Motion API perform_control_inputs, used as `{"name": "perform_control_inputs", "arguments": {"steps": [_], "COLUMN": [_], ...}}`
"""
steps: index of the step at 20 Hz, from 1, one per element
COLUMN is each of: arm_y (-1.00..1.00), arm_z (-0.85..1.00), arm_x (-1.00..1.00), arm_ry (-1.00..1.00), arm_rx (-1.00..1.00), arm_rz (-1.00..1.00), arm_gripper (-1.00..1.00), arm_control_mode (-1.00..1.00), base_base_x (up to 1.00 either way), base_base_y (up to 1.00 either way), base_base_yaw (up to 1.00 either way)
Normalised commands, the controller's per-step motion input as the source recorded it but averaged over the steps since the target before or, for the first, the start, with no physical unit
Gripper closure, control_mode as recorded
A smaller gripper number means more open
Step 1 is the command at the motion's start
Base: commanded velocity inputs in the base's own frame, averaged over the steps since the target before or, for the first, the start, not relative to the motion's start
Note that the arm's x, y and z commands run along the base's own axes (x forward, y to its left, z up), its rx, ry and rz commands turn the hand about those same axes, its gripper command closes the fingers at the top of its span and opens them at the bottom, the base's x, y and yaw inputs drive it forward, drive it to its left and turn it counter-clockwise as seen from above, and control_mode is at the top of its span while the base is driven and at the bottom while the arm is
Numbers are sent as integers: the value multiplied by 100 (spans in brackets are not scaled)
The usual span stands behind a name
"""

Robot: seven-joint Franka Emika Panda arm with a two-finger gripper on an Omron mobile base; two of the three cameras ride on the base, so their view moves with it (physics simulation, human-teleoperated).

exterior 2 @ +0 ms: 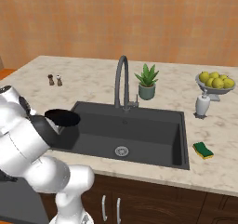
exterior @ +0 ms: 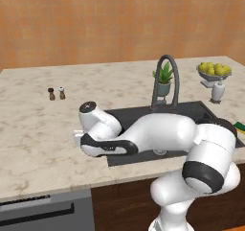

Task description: Pick the pan and sponge and place them into the sink. Then turn on the water.

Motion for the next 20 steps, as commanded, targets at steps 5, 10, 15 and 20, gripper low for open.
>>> {"name": "perform_control_inputs", "arguments": {"steps": [5,10,15,20], "arm_y": [-83,-50,-44,-49], "arm_z": [25,25,31,16], "arm_x": [0,16,44,51], "arm_ry": [-19,7,12,15], "arm_rx": [0,2,0,0], "arm_rz": [-18,-19,-35,-44], "arm_gripper": [100,100,100,100], "arm_control_mode": [-100,-100,-100,-100], "base_base_x": [0,0,0,0], "base_base_y": [0,0,0,0], "base_base_yaw": [0,0,0,0]}}
